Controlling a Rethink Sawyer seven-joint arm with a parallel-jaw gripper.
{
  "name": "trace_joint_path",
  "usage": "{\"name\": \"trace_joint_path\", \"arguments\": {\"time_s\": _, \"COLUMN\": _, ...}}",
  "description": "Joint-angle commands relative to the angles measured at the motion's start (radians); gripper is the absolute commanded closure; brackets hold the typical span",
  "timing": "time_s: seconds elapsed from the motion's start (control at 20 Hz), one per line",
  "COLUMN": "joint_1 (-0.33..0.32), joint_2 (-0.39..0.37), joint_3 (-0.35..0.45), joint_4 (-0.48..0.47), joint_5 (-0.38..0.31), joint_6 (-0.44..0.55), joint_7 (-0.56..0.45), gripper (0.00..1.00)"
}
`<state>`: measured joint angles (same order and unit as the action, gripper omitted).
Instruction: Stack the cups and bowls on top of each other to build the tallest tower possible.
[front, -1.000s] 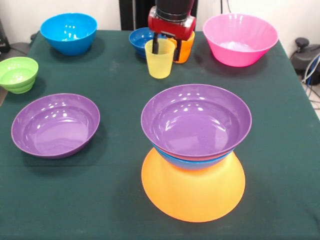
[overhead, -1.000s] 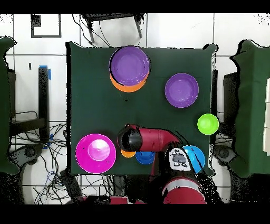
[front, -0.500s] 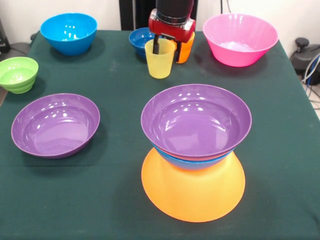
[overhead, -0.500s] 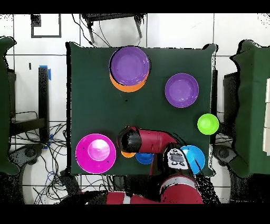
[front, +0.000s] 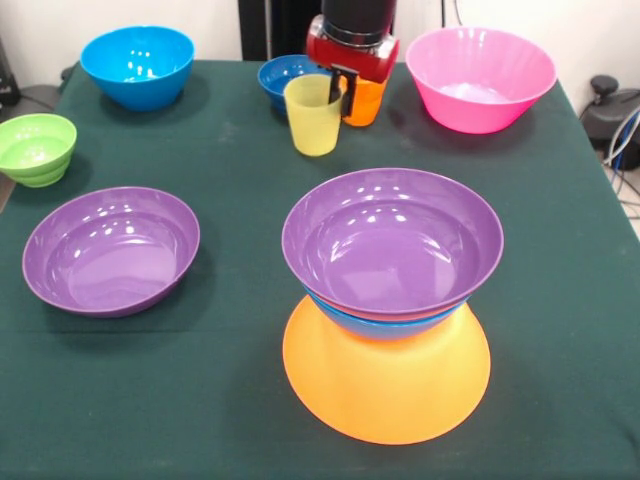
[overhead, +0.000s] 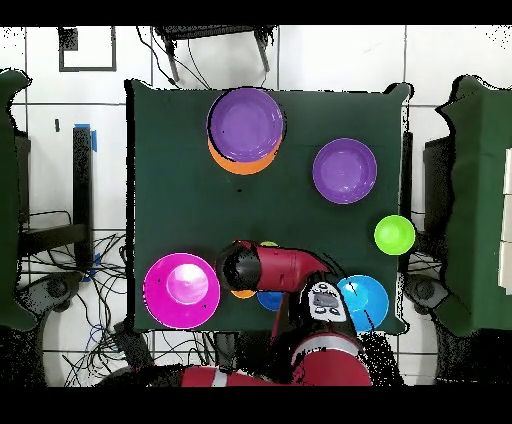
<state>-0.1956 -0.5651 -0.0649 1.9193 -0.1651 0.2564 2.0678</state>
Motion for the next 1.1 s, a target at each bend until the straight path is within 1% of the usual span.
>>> {"name": "trace_joint_path", "arguments": {"time_s": 0.05, "joint_1": 0.083, "joint_2": -0.077, "joint_3": 0.021, "joint_4": -0.055, "joint_5": 0.076, "joint_6": 0.096, "joint_7": 0.157, "gripper": 1.00}}
{"name": "trace_joint_path", "arguments": {"time_s": 0.15, "joint_1": 0.093, "joint_2": -0.097, "joint_3": 0.015, "joint_4": -0.104, "joint_5": 0.083, "joint_6": 0.170, "joint_7": 0.123, "gripper": 1.00}}
{"name": "trace_joint_path", "arguments": {"time_s": 0.25, "joint_1": 0.103, "joint_2": -0.117, "joint_3": 0.012, "joint_4": -0.166, "joint_5": 0.084, "joint_6": 0.265, "joint_7": 0.090, "gripper": 1.00}}
{"name": "trace_joint_path", "arguments": {"time_s": 0.45, "joint_1": 0.174, "joint_2": -0.141, "joint_3": -0.052, "joint_4": -0.308, "joint_5": 0.034, "joint_6": 0.368, "joint_7": 0.063, "gripper": 1.00}}
{"name": "trace_joint_path", "arguments": {"time_s": 0.65, "joint_1": 0.211, "joint_2": -0.139, "joint_3": -0.090, "joint_4": -0.444, "joint_5": -0.023, "joint_6": 0.507, "joint_7": 0.018, "gripper": 1.00}}
{"name": "trace_joint_path", "arguments": {"time_s": 0.75, "joint_1": 0.203, "joint_2": -0.150, "joint_3": -0.078, "joint_4": -0.481, "joint_5": -0.030, "joint_6": 0.555, "joint_7": -0.015, "gripper": 1.00}}
{"name": "trace_joint_path", "arguments": {"time_s": 0.9, "joint_1": 0.194, "joint_2": -0.164, "joint_3": -0.060, "joint_4": -0.528, "joint_5": -0.039, "joint_6": 0.593, "joint_7": -0.049, "gripper": 1.00}}
{"name": "trace_joint_path", "arguments": {"time_s": 1.1, "joint_1": 0.184, "joint_2": -0.167, "joint_3": -0.025, "joint_4": -0.610, "joint_5": -0.032, "joint_6": 0.673, "joint_7": -0.084, "gripper": 1.00}}
